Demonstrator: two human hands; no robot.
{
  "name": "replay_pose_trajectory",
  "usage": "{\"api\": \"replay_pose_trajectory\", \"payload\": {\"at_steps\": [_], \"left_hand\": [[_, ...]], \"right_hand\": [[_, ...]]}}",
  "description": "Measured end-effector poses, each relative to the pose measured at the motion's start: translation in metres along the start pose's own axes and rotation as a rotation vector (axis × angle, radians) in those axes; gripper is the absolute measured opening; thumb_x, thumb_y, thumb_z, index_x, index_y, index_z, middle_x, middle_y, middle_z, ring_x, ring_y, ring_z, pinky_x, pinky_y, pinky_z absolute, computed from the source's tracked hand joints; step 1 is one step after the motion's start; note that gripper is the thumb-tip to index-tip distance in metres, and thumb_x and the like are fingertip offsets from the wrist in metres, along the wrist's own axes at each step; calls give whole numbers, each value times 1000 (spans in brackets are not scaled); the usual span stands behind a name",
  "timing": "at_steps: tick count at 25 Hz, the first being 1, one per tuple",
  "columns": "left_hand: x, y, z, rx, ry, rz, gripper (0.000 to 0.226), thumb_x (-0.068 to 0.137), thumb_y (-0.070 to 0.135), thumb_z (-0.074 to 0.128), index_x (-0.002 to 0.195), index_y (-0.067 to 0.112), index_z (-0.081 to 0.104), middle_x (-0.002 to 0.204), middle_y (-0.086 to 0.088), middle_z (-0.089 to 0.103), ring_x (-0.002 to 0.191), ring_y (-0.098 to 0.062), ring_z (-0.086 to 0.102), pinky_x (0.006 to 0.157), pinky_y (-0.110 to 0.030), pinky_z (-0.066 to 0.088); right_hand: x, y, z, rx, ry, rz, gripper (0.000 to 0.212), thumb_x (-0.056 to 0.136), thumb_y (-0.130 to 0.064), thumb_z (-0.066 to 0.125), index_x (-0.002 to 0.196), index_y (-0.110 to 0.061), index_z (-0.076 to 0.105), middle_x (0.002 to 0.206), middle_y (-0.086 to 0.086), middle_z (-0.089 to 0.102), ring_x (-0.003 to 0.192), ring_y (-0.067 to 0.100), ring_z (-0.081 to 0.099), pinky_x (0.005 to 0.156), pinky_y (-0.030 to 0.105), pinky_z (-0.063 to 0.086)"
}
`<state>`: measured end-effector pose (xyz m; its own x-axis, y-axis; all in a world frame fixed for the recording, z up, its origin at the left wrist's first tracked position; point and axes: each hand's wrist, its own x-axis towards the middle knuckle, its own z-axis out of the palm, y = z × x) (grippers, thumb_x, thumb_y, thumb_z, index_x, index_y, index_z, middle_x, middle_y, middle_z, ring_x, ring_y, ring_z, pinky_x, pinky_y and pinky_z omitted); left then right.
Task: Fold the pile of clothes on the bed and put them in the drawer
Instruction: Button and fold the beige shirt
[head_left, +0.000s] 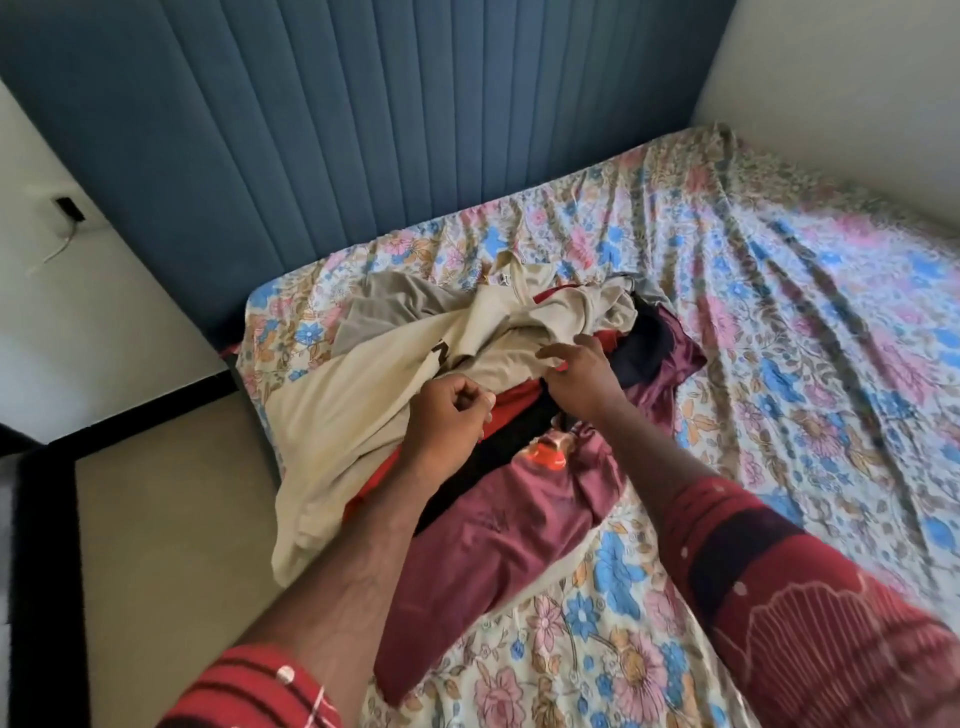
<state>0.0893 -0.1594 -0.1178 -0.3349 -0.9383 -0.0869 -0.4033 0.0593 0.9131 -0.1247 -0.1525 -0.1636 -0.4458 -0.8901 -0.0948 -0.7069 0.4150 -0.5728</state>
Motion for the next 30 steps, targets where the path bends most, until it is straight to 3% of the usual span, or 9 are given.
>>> {"api": "replay_pose_trajectory", "payload": {"at_steps": [2, 6, 10, 12, 14, 18, 24, 27, 30], "left_hand": [[15, -19, 8, -35, 37, -13, 18, 93, 12, 70, 75, 10, 68, 65, -2, 71, 51, -10, 62, 56, -23, 53], [4, -50, 24, -92, 77, -10, 15, 94, 12, 69, 80, 7, 69, 66, -2, 71, 50, -8, 60, 55, -21, 52], [-38, -73, 34, -195, 101, -4, 14, 96, 8, 65, 82, 6, 68, 71, -7, 71, 50, -7, 58, 53, -19, 48], [-65, -79, 35, -204, 107, 7, 15, 97, 8, 64, 83, 8, 68, 72, -7, 71, 51, -7, 58, 51, -18, 46], [-99, -85, 35, -169, 128, 7, 15, 100, 14, 63, 86, 12, 68, 76, -3, 71, 55, -4, 59, 50, -15, 43], [-191, -73, 61, -296, 27, -162, 18, 107, 29, 49, 119, 21, 61, 105, -8, 73, 80, -13, 66, 59, -27, 55], [-377, -74, 139, -771, 131, -405, 47, 96, 57, 57, 124, 21, 68, 109, -10, 77, 95, -31, 74, 78, -51, 61], [-435, -69, 173, -427, 275, -317, 60, 82, 20, 81, 135, 25, 53, 115, -6, 72, 100, -29, 72, 73, -41, 62], [-472, -59, 215, -284, 165, -306, 69, 83, -5, 74, 139, 22, 46, 127, -8, 64, 114, -25, 64, 80, -33, 57]], "right_hand": [[40, 5, 15, -94, -92, 79, 49, 97, -28, 55, 146, -22, 56, 152, 17, 46, 147, 33, 28, 120, 35, 28], [64, 10, 24, 42, 34, 251, 46, 96, -21, 56, 137, -2, 60, 135, 19, 60, 123, 36, 60, 104, 40, 50], [29, 15, 14, 1100, 316, 358, 56, 60, -26, 89, 109, -6, 71, 108, 16, 74, 92, 31, 73, 76, 48, 63], [-8, 13, 10, 1480, 179, 317, 71, 60, -20, 89, 123, -1, 65, 121, 23, 70, 95, 37, 72, 71, 48, 62], [-70, 11, 6, 1638, -127, 197, 61, 76, -9, 80, 132, 4, 60, 128, 26, 67, 104, 40, 69, 76, 50, 62], [-224, 46, 8, 1473, -644, 38, 37, 98, -10, 60, 131, 7, 60, 128, 26, 66, 109, 35, 68, 94, 42, 60], [-394, 157, 7, 1276, -733, -181, 16, 97, -19, 64, 95, -4, 70, 102, 18, 70, 95, 24, 68, 78, 31, 58], [-442, 215, -18, 1096, -817, -446, 12, 86, -12, 71, 75, -12, 65, 84, 3, 58, 82, 15, 59, 73, 24, 47], [-471, 266, -42, 1086, -853, -340, 15, 77, -16, 79, 72, -17, 65, 79, 0, 58, 77, 16, 59, 67, 27, 48]]}}
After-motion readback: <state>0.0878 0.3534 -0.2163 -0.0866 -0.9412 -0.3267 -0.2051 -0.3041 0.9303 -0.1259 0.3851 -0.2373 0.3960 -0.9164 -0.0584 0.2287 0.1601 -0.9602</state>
